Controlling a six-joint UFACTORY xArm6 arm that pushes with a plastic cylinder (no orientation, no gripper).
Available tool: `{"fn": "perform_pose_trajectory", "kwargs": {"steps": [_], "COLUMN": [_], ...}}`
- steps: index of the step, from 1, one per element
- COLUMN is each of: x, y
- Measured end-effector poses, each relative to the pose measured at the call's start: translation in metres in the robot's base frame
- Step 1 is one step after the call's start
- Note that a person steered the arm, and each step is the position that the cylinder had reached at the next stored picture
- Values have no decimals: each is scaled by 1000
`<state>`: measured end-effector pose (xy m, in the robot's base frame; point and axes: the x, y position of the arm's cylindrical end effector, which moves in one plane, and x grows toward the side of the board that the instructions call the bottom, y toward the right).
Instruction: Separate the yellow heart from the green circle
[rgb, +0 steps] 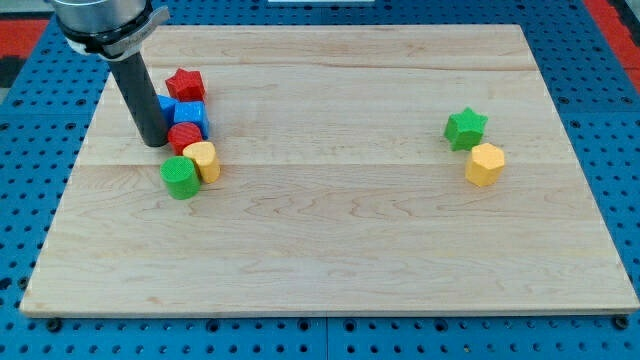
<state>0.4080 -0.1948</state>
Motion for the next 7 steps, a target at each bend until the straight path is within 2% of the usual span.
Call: {"fn": "perform_pose_trajectory", "kwargs": {"steps": [1, 2, 4, 7], "x": [12, 55, 125, 115], "y": [-23, -29, 14, 70]}}
